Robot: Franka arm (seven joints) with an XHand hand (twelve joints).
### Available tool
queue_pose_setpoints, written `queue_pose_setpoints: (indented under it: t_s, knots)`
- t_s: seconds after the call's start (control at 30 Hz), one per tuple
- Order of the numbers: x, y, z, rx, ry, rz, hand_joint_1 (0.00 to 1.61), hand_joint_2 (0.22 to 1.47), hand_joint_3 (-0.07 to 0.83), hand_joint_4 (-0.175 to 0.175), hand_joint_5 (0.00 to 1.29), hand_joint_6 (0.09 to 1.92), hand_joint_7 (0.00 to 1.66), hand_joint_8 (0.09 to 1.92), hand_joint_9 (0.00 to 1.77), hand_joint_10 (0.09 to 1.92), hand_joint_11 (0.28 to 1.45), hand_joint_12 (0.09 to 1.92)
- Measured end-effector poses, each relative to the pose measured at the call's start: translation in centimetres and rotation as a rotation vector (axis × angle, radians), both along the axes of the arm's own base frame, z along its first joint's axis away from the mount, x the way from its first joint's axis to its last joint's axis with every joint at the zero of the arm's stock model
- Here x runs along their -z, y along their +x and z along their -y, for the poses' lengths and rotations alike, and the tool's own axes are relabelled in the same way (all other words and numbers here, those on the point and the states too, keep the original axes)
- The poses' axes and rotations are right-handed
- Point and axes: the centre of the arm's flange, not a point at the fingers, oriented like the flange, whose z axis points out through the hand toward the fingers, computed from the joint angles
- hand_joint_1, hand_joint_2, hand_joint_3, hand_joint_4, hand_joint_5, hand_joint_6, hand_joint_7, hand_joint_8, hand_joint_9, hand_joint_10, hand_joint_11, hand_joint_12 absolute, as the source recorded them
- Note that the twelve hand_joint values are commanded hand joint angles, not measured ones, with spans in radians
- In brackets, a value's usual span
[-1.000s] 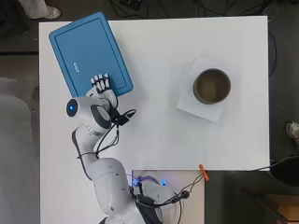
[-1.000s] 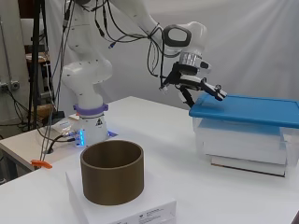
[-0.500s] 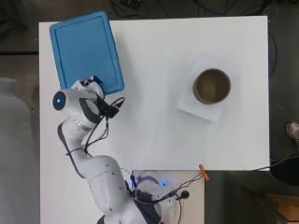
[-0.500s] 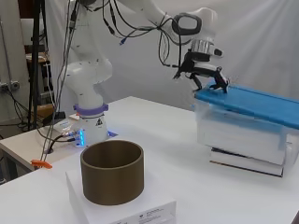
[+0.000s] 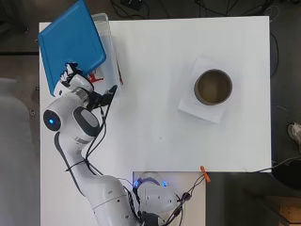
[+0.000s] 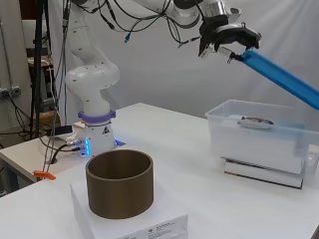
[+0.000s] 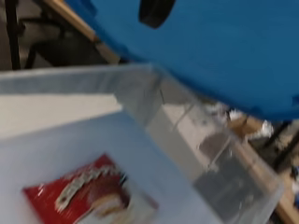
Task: Teleoperate dual arm-hand system to remove items from a box
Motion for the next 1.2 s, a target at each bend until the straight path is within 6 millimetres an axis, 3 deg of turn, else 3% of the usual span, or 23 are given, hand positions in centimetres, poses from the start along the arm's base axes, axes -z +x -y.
queue_pose_setpoints:
  t_s: [0.1,0.17,0.2,0.27,0.3,0.37,0.43,0.47,0.53,0.63,0.8,0.87,1.07,1.2]
  knots:
    - [-4.0,0.3,0.3,-0.190,0.093,0.122,1.20,1.26,0.000,-0.049,0.62,1.41,0.75,1.46,0.85,1.48,0.59,1.26]
    - [-5.7,0.1,-0.9,-0.353,0.157,0.163,1.29,1.21,-0.006,-0.114,0.65,1.28,0.82,1.28,0.94,1.35,0.58,1.17]
    - [-5.9,-0.1,-1.2,-0.447,0.165,0.146,1.32,1.19,-0.003,-0.135,0.65,1.26,0.85,1.21,0.98,1.30,0.58,1.11]
    - [-5.5,-0.9,-1.9,-0.572,0.164,0.104,1.34,1.18,0.000,-0.129,0.64,1.36,0.86,1.07,0.98,1.27,0.60,1.07]
    - [-5.1,-1.7,-2.4,-0.638,0.168,0.081,1.34,1.19,0.001,-0.137,0.62,1.40,0.86,1.07,0.98,1.26,0.60,1.06]
    - [-3.7,-3.2,-2.6,-0.735,0.173,0.023,1.23,1.24,0.003,-0.143,0.55,1.49,0.86,1.23,0.98,1.10,0.60,1.10]
    - [-2.0,-3.7,-2.5,-0.750,0.167,-0.051,0.59,1.15,-0.009,-0.054,0.42,0.65,0.65,0.56,0.80,0.47,0.54,0.53]
    - [-1.2,-3.8,-2.6,-0.729,0.167,-0.103,0.45,1.14,-0.005,-0.016,0.47,0.38,0.66,0.31,0.78,0.26,0.55,0.30]
    - [-0.7,-3.9,-3.0,-0.631,0.170,-0.191,0.24,1.10,-0.002,0.013,0.54,0.11,0.74,0.10,0.84,0.09,0.64,0.09]
    - [0.1,-3.3,-3.6,-0.341,0.222,-0.295,0.24,1.10,0.006,0.019,0.62,0.09,0.87,0.09,0.93,0.09,0.72,0.09]
    - [3.5,-1.9,-2.8,0.161,0.305,-0.432,0.24,1.12,0.002,-0.014,0.59,0.09,0.80,0.09,0.85,0.09,0.64,0.09]
    - [4.9,-1.6,-2.1,0.244,0.302,-0.473,0.23,1.13,0.003,-0.024,0.58,0.09,0.82,0.09,0.88,0.09,0.66,0.09]
    - [8.2,-1.9,-0.4,0.265,0.266,-0.561,0.20,1.14,0.003,-0.028,0.55,0.09,0.84,0.09,0.91,0.09,0.69,0.09]
    - [10.8,-2.1,1.3,0.463,0.270,-0.620,0.20,1.15,0.002,-0.020,0.53,0.09,0.80,0.09,0.86,0.09,0.68,0.09]
